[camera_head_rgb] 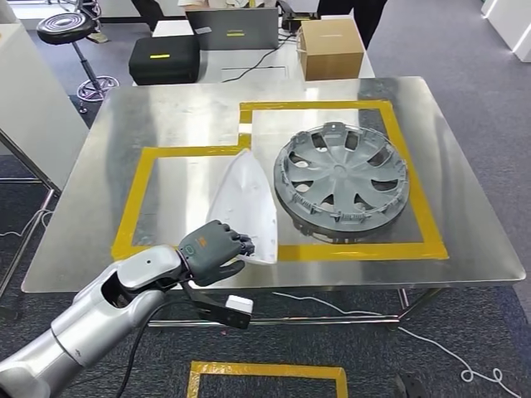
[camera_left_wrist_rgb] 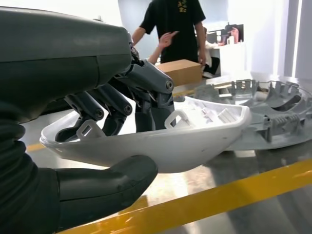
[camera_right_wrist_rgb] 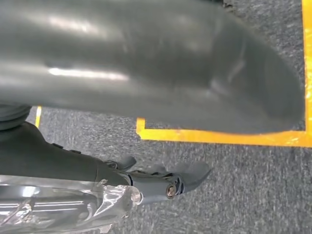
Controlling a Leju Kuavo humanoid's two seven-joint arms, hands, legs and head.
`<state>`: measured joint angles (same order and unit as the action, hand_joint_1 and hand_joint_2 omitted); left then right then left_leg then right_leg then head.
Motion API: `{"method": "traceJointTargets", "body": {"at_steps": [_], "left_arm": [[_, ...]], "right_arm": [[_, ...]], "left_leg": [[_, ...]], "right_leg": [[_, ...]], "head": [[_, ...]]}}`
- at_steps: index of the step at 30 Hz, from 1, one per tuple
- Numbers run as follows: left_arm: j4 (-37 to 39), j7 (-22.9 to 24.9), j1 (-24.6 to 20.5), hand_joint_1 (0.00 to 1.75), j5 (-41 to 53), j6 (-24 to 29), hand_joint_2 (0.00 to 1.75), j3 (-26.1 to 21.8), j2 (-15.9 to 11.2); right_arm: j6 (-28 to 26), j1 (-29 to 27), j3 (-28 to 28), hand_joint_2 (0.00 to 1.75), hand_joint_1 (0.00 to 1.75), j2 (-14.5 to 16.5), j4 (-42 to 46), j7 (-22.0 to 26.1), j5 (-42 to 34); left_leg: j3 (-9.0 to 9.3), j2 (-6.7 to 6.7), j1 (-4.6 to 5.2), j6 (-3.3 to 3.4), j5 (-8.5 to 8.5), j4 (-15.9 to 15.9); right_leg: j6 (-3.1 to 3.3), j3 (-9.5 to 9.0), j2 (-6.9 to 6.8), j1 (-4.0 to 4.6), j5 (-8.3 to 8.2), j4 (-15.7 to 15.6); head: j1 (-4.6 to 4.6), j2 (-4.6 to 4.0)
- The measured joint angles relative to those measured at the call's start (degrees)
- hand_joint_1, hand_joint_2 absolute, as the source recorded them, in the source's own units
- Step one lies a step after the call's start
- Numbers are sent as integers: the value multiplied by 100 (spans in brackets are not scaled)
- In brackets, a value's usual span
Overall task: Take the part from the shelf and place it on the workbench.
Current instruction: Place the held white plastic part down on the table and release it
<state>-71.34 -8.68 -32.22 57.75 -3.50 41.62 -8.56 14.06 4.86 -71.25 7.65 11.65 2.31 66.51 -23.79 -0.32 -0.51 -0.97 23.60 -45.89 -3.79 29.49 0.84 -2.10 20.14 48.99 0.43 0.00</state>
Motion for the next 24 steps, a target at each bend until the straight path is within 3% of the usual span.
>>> {"method": "traceJointTargets", "body": {"at_steps": [2, 3, 6, 7, 8, 9, 11, 12, 13, 15, 17, 19, 21, 22, 23, 24], "left_arm": [[0, -2, -6, 175, -10, 0, 175, 1, 0], [0, -2, -12, 175, -12, 0, 175, -1, -1], [2, -2, -13, 175, -14, -2, 175, 2, -2], [4, -2, -1, 175, -14, -4, 175, 5, -4], [7, -2, 11, 175, -13, -6, 175, 8, -8], [9, -2, 17, 175, -13, -7, 175, 9, -10], [10, 3, 10, 175, 13, 19, 175, 7, -11], [7, 16, 3, 175, 56, 58, 175, 6, -6], [2, 38, 4, 175, 112, 114, 175, 5, 2], [-11, 104, 32, 175, 195, 210, 175, 2, 20], [-16, 206, 77, 175, 184, 242, 175, -29, 53], [7, 324, 100, 175, 162, 274, 175, -104, 125], [108, 383, 100, 175, 160, 325, 175, -221, 226], [195, 391, 96, 175, 160, 342, 175, -296, 278], [300, 400, 85, 175, 164, 350, 175, -380, 332], [414, 408, 62, 175, 172, 354, 175, -469, 383]], "right_arm": [[-2, 1, 0, 0, 0, -2, 0, 0, -1], [-2, 3, 0, 0, 0, -3, 1, 1, -2], [-2, 3, 0, 0, 0, -4, 2, 1, -2], [-2, 0, 0, 0, 0, -4, 1, 1, -2], [-2, -4, 0, 0, 0, -4, 1, 0, -1], [-2, -7, 0, 0, 0, -4, 0, -1, -1], [-5, -6, 0, 0, 0, -4, 0, -1, -2], [-8, -1, 0, 0, 0, -4, 0, -2, -3], [-12, 4, 0, 0, 0, -4, 1, -4, -3], [-17, 7, 0, 0, 0, -4, 1, -10, -3], [-18, 8, 2, 0, 0, -4, 1, -15, 16], [-10, 11, 27, 0, 0, -1, 1, -14, 66], [-3, 9, 76, 0, 0, 2, 0, -5, 125], [-3, 6, 102, 0, 0, 2, 0, -1, 151], [-3, 5, 123, 0, 0, 2, 0, 2, 178], [-3, 5, 143, 0, 0, 2, 0, 3, 203]], "left_leg": [[-49, 4, -16, -21, 107, -152], [-197, 7, -16, -44, 245, -442], [-1042, 11, -13, -94, 718, -1845], [-1255, 11, -14, -93, 726, -2116], [-1355, 11, -15, -83, 608, -2158], [-1320, 12, -14, -66, 367, -1942], [-996, 32, -7, -18, -213, -1071], [-819, 43, -2, 7, -413, -637], [-698, 52, -1, 15, -512, -343], [-611, 46, 2, 18, -514, -135], [-588, 34, -5, 39, -498, -119], [-562, 27, 2, 89, -496, -107], [-545, 28, 38, 137, -468, -108], [-527, 27, 56, 154, -450, -109], [-499, 26, 71, 165, -429, -109], [-462, 25, 81, 167, -405, -109]], "right_leg": [[90, -60, -1, 16, 34, -32], [127, -107, -4, 13, 46, -63], [180, -212, -18, 6, 104, -118], [179, -245, -17, 1, 132, -121], [168, -289, -13, -7, 164, -124], [149, -347, -7, -17, 196, -132], [93, -466, 5, -29, 258, -152], [56, -505, 12, -25, 293, -154], [20, -522, 16, -13, 330, -153], [-50, -548, 18, 1, 396, -178], [-101, -542, -9, -12, 504, -102], [-111, -234, -38, -3, 849, 530], [-89, 331, -44, 39, 1250, 1538], [-73, 552, -44, 63, 1315, 1874], [-50, 660, -43, 89, 1239, 1959], [-20, 638, -42, 113, 1041, 1779]], "head": [[-9, 0], [-11, 0], [-14, 0], [-14, 0], [-15, 0], [-14, 0], [-20, -1], [-33, -1], [-38, -1], [-38, 0], [-22, 0], [-14, 0], [-9, 0], [-9, 0], [-9, 0], [-9, 0]]}}
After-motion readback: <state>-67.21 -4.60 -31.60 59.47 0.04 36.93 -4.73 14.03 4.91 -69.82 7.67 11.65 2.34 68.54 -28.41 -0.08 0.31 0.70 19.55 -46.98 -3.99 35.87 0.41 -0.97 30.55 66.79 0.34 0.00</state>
